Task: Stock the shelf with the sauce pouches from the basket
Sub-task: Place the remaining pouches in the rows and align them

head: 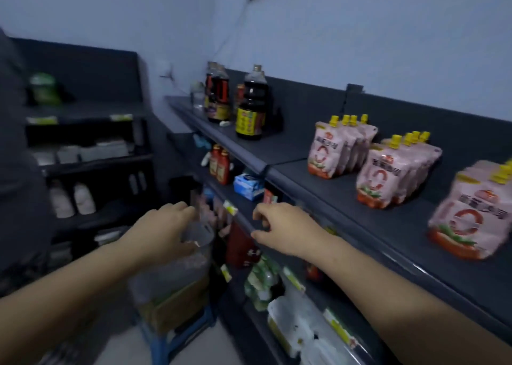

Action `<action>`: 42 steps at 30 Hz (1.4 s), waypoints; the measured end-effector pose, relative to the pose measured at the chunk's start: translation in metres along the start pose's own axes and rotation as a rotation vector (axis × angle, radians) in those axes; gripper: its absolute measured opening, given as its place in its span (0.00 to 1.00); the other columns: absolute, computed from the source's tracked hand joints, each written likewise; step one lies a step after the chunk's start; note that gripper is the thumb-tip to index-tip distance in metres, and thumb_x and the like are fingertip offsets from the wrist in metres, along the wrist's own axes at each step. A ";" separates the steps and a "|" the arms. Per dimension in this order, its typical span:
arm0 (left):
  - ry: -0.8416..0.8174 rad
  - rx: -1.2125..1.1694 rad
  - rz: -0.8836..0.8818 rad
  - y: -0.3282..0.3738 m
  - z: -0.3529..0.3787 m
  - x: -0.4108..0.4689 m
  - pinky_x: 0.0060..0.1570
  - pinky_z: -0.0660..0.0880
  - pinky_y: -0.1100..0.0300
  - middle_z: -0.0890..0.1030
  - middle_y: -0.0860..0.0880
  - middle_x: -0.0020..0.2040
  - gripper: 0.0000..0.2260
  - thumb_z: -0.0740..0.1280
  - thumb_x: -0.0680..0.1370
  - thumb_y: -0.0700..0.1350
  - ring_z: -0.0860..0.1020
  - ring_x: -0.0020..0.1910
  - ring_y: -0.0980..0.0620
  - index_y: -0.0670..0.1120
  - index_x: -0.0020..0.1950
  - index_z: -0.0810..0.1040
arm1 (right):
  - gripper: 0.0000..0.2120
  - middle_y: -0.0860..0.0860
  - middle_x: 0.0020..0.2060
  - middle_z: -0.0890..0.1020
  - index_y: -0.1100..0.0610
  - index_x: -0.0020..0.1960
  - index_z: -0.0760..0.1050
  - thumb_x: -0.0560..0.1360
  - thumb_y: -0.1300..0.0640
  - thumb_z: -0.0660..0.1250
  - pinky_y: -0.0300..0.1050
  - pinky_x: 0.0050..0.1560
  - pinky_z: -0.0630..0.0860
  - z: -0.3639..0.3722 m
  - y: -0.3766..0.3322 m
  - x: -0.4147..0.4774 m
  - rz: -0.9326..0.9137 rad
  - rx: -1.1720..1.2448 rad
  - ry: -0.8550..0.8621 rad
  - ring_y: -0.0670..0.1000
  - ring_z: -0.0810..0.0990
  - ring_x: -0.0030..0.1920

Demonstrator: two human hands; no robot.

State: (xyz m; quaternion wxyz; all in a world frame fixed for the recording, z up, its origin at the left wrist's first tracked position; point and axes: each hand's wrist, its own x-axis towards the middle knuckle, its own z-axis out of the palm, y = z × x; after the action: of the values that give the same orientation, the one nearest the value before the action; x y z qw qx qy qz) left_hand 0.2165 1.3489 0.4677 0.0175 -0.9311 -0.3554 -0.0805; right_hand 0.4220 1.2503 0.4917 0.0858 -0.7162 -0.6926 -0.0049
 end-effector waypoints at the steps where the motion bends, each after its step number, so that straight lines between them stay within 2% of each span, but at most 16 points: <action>1: -0.012 0.017 -0.044 -0.025 0.000 -0.006 0.53 0.72 0.57 0.71 0.51 0.60 0.22 0.63 0.75 0.59 0.72 0.59 0.50 0.51 0.64 0.67 | 0.12 0.53 0.47 0.78 0.56 0.53 0.72 0.74 0.49 0.64 0.49 0.41 0.73 0.009 -0.014 0.021 -0.027 -0.004 -0.008 0.55 0.76 0.47; 4: -0.062 0.023 -0.180 -0.097 0.004 -0.030 0.49 0.71 0.57 0.72 0.52 0.59 0.21 0.64 0.73 0.61 0.73 0.55 0.50 0.52 0.61 0.69 | 0.10 0.50 0.39 0.72 0.56 0.46 0.69 0.74 0.50 0.64 0.45 0.30 0.64 0.033 -0.057 0.077 -0.097 0.006 -0.063 0.53 0.73 0.42; 6: -0.102 0.016 -0.276 -0.138 0.008 -0.045 0.50 0.72 0.58 0.72 0.52 0.60 0.24 0.65 0.72 0.62 0.72 0.57 0.50 0.52 0.63 0.68 | 0.09 0.48 0.37 0.70 0.53 0.45 0.65 0.73 0.51 0.65 0.41 0.28 0.62 0.049 -0.079 0.108 -0.122 0.032 -0.103 0.51 0.71 0.41; 8: -0.130 -0.004 -0.356 -0.169 0.016 -0.056 0.51 0.72 0.58 0.71 0.52 0.62 0.27 0.66 0.72 0.62 0.72 0.59 0.50 0.52 0.66 0.66 | 0.10 0.51 0.42 0.74 0.52 0.49 0.67 0.73 0.50 0.66 0.44 0.32 0.66 0.066 -0.094 0.134 -0.140 0.041 -0.141 0.52 0.72 0.42; 10: -0.159 -0.036 -0.403 -0.190 0.027 -0.061 0.53 0.72 0.58 0.70 0.51 0.65 0.28 0.66 0.72 0.61 0.71 0.61 0.50 0.51 0.68 0.65 | 0.16 0.54 0.49 0.77 0.54 0.57 0.71 0.72 0.49 0.67 0.49 0.41 0.73 0.082 -0.105 0.156 -0.157 0.025 -0.185 0.55 0.76 0.47; 12: -0.185 -0.043 -0.421 -0.206 0.040 -0.059 0.55 0.72 0.58 0.69 0.50 0.67 0.28 0.66 0.73 0.60 0.70 0.63 0.49 0.50 0.68 0.65 | 0.20 0.55 0.54 0.77 0.55 0.61 0.70 0.72 0.49 0.67 0.50 0.48 0.75 0.098 -0.113 0.175 -0.169 0.012 -0.202 0.57 0.76 0.53; 16: -0.214 -0.060 -0.445 -0.231 0.065 -0.037 0.53 0.71 0.57 0.69 0.49 0.66 0.28 0.67 0.72 0.60 0.70 0.64 0.48 0.50 0.68 0.65 | 0.19 0.54 0.56 0.77 0.56 0.61 0.70 0.72 0.51 0.66 0.49 0.49 0.74 0.127 -0.119 0.214 -0.205 0.014 -0.220 0.56 0.76 0.56; 20: -0.283 -0.076 -0.444 -0.252 0.093 0.006 0.55 0.70 0.56 0.70 0.49 0.64 0.27 0.66 0.73 0.59 0.70 0.61 0.48 0.49 0.67 0.65 | 0.17 0.53 0.54 0.77 0.56 0.58 0.69 0.72 0.51 0.66 0.47 0.44 0.70 0.155 -0.106 0.262 -0.233 0.010 -0.258 0.56 0.76 0.55; 22: -0.309 -0.074 -0.453 -0.267 0.106 0.033 0.55 0.69 0.56 0.70 0.49 0.63 0.27 0.66 0.72 0.60 0.70 0.61 0.48 0.49 0.66 0.66 | 0.17 0.52 0.53 0.77 0.56 0.58 0.69 0.72 0.51 0.66 0.48 0.45 0.67 0.168 -0.095 0.289 -0.227 -0.006 -0.264 0.56 0.75 0.55; 26: -0.383 -0.130 -0.511 -0.295 0.138 0.090 0.56 0.70 0.55 0.70 0.49 0.62 0.25 0.68 0.72 0.57 0.70 0.61 0.48 0.48 0.64 0.67 | 0.17 0.52 0.55 0.77 0.55 0.59 0.70 0.72 0.50 0.65 0.49 0.52 0.69 0.196 -0.066 0.346 -0.183 0.020 -0.329 0.55 0.75 0.58; 34: -0.485 -0.261 -0.588 -0.334 0.209 0.144 0.59 0.70 0.55 0.71 0.50 0.64 0.25 0.67 0.72 0.58 0.70 0.63 0.49 0.51 0.66 0.68 | 0.17 0.56 0.55 0.79 0.57 0.58 0.71 0.72 0.50 0.65 0.50 0.54 0.74 0.269 -0.014 0.436 -0.150 0.013 -0.520 0.58 0.77 0.58; 38: -0.542 -0.295 -0.609 -0.360 0.240 0.158 0.58 0.70 0.56 0.71 0.50 0.64 0.24 0.66 0.73 0.57 0.71 0.63 0.48 0.51 0.66 0.68 | 0.20 0.55 0.61 0.77 0.55 0.62 0.69 0.72 0.51 0.64 0.49 0.59 0.70 0.316 -0.006 0.464 -0.103 -0.055 -0.645 0.57 0.75 0.63; 42: -0.581 -0.322 -0.608 -0.398 0.270 0.180 0.60 0.68 0.56 0.71 0.49 0.66 0.24 0.66 0.73 0.55 0.70 0.65 0.49 0.50 0.67 0.67 | 0.20 0.55 0.58 0.78 0.56 0.61 0.71 0.72 0.49 0.65 0.48 0.57 0.72 0.360 -0.001 0.492 -0.052 -0.139 -0.735 0.57 0.76 0.60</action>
State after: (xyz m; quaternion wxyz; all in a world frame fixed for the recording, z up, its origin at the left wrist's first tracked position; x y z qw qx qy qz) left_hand 0.1212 1.7889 0.2209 -0.2525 -0.7591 -0.5860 0.1284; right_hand 0.4004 1.7850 0.1995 -0.2176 -0.6564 -0.6931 0.2034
